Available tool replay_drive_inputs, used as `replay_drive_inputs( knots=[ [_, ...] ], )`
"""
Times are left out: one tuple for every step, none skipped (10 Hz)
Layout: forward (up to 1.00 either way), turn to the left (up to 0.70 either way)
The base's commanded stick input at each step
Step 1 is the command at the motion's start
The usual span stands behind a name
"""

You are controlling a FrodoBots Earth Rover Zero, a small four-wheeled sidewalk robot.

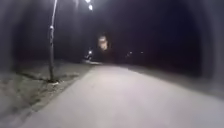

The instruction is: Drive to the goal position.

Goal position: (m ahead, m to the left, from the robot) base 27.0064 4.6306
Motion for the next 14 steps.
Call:
replay_drive_inputs(
  knots=[
    [1.00, 0.00],
    [1.00, 0.00],
    [1.00, 0.00],
    [1.00, 0.00],
    [1.00, 0.00],
    [1.00, 0.00],
    [1.00, 0.00],
    [1.00, 0.00],
    [1.00, 0.00],
    [1.00, 0.00],
    [1.00, 0.00],
    [1.00, 0.00],
    [1.00, 0.00],
    [1.00, 0.00]
  ],
)
